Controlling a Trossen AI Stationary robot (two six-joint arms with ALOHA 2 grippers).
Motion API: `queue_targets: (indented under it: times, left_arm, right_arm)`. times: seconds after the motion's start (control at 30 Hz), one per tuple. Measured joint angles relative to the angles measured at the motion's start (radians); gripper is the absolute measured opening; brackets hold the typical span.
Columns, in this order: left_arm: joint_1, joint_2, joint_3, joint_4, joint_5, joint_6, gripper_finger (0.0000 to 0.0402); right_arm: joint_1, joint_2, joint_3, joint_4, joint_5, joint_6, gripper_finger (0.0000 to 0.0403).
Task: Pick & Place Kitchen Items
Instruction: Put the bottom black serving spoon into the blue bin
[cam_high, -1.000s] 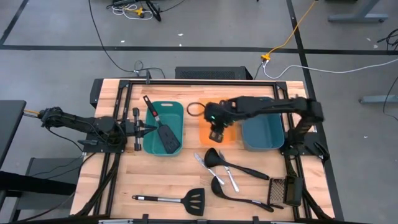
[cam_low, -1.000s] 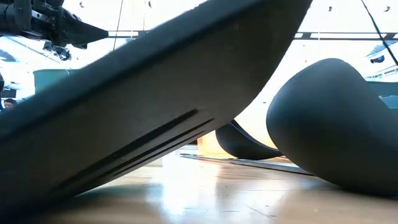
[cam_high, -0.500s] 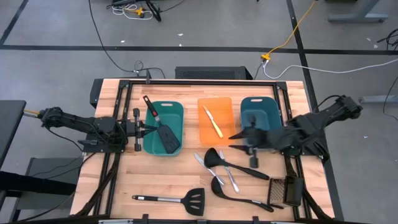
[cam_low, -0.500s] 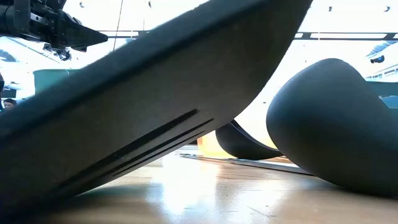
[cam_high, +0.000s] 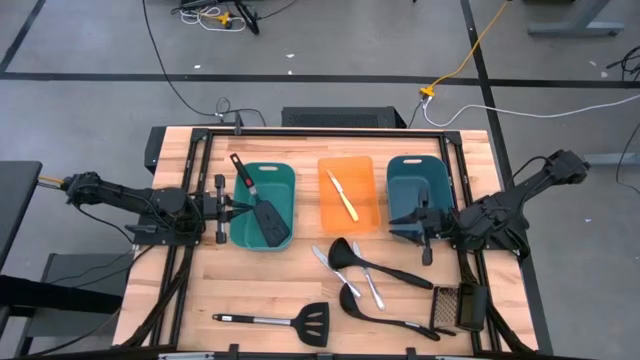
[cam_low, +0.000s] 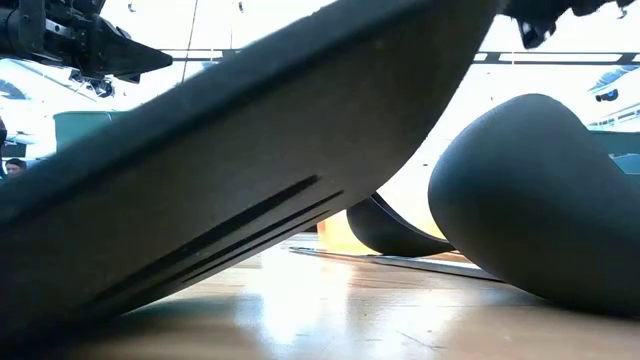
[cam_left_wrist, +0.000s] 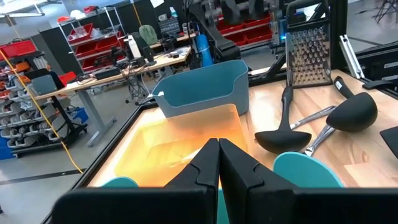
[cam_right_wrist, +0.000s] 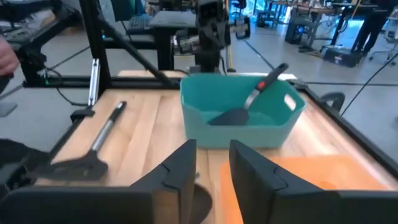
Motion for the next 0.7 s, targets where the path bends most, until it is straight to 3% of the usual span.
queue_targets:
  times: [0.13,0.3,0.43,0.7]
  left_arm:
    - [0.0,0.0,0.0,0.0,0.0,0.001,0.0016]
    - [0.0,0.0,0.0,-0.001,0.0,-0.002,0.0016]
    - [0.0,0.0,0.0,0.0,-0.003,-0.003,0.0016]
    - [0.0,0.0,0.0,-0.001,-0.003,-0.023,0.0016]
  right_arm:
    - [-0.001,-0.01,-0.065,0.059,-0.02,0.023,0.0086]
    - [-0.002,0.056,-0.023,0.017,-0.131,0.095,0.0073]
    - [-0.001,0.196,0.116,-0.143,-0.189,0.189,0.0071]
    - [0.017,0.596,0.5,-0.576,-0.377,0.388,0.0052]
